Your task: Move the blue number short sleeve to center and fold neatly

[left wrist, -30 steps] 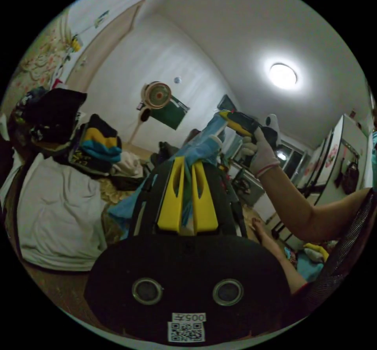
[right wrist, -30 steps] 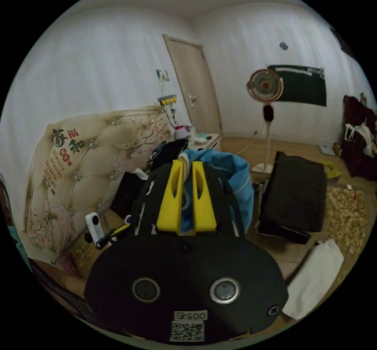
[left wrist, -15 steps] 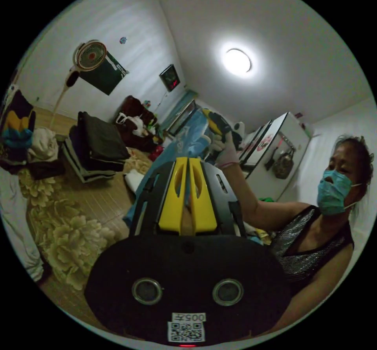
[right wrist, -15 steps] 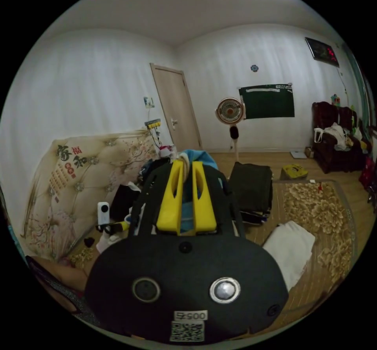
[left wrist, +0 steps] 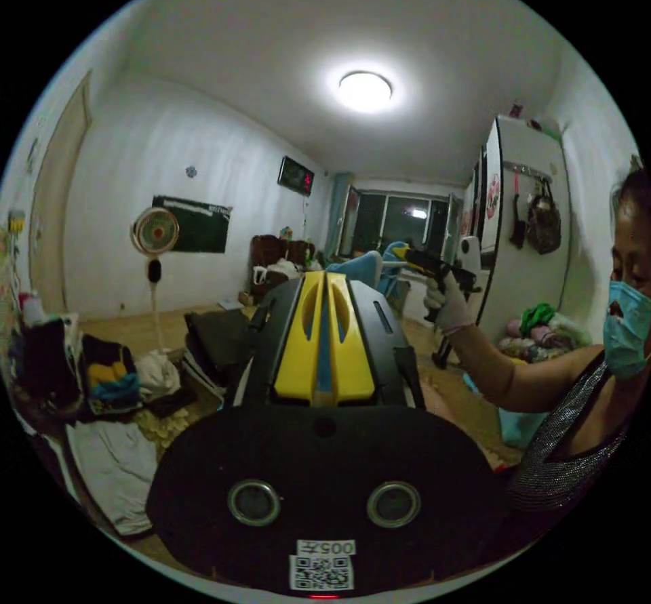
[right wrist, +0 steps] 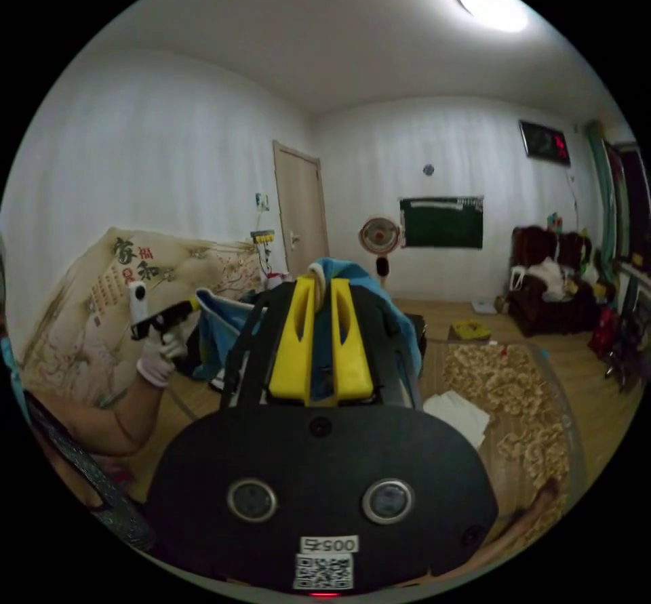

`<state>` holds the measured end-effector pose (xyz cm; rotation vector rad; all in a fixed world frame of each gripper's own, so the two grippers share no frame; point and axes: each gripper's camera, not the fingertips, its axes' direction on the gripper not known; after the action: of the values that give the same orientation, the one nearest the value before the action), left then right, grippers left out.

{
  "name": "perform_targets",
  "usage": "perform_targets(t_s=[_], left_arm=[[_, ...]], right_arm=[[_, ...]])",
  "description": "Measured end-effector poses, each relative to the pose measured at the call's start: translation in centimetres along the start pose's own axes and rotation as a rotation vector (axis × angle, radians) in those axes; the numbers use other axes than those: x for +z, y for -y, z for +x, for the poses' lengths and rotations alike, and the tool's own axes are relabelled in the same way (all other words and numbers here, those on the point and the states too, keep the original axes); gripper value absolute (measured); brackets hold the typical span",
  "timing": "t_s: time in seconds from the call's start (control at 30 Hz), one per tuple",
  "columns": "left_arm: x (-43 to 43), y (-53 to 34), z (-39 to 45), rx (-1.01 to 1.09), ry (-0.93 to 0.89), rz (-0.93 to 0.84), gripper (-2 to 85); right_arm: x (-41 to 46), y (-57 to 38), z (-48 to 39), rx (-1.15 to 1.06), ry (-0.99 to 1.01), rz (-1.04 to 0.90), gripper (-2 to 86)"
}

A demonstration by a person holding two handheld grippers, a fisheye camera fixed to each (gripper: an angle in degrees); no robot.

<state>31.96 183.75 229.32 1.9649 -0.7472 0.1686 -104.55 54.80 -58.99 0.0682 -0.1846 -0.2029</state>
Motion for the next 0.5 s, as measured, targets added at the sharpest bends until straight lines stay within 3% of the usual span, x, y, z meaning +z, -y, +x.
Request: perform_targets(t_s=[0.27, 0.5], left_arm=[[3.6, 2.7, 4.0, 0.044, -0.047, -0.023, -0.5], [12.5, 0.2, -2.4, -0.075, 0.000, -0.192, -0.6]], right_arm=[[-6.8, -1.8, 3.1, -0.084, -0.032, 0.027, 0.1], [-0.5, -4.8, 11.8, 0.008, 0.037, -0.206, 0.0]])
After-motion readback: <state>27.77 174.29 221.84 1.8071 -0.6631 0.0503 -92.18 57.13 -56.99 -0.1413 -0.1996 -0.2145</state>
